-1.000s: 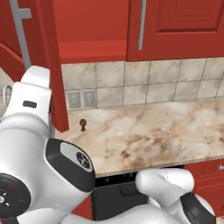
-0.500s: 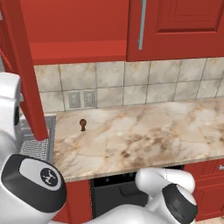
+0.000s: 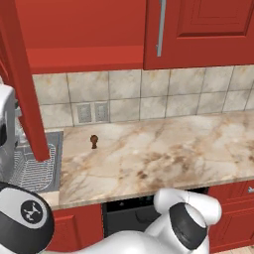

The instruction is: Close all open cabinet doors.

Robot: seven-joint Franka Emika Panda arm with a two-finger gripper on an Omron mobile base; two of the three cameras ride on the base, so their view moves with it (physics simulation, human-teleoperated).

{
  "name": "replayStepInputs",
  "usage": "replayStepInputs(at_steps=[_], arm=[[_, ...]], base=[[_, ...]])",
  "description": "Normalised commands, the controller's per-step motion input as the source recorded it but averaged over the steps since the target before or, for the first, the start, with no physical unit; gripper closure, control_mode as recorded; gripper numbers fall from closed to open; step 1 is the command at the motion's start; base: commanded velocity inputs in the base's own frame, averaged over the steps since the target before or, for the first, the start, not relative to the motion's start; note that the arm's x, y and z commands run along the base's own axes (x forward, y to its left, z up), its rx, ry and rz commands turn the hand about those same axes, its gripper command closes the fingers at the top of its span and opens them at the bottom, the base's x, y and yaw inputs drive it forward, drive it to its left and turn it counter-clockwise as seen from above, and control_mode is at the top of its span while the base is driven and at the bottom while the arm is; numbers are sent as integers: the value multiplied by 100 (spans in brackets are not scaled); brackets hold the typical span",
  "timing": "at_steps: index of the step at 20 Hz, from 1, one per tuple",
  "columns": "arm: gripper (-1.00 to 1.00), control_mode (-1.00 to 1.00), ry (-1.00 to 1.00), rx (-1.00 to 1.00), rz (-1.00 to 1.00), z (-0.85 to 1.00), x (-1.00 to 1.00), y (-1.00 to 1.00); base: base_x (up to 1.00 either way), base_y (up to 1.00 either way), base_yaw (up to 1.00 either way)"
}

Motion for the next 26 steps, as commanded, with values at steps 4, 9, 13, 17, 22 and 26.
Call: replayStepInputs(at_steps=[4,9,13,17,22,26], arm=[[-100,-100,3,2,-6,0,33,-35],[-100,-100,4,8,0,0,31,-65],[-100,-100,2,9,0,0,21,-66],[-100,-100,0,8,0,0,22,-58],[-100,-100,0,5,0,0,31,-54],[-100,-100,0,5,0,0,40,-54]], base=[[0,0,0],[0,0,0],[0,0,0],[0,0,0],[0,0,0],[0,0,0]])
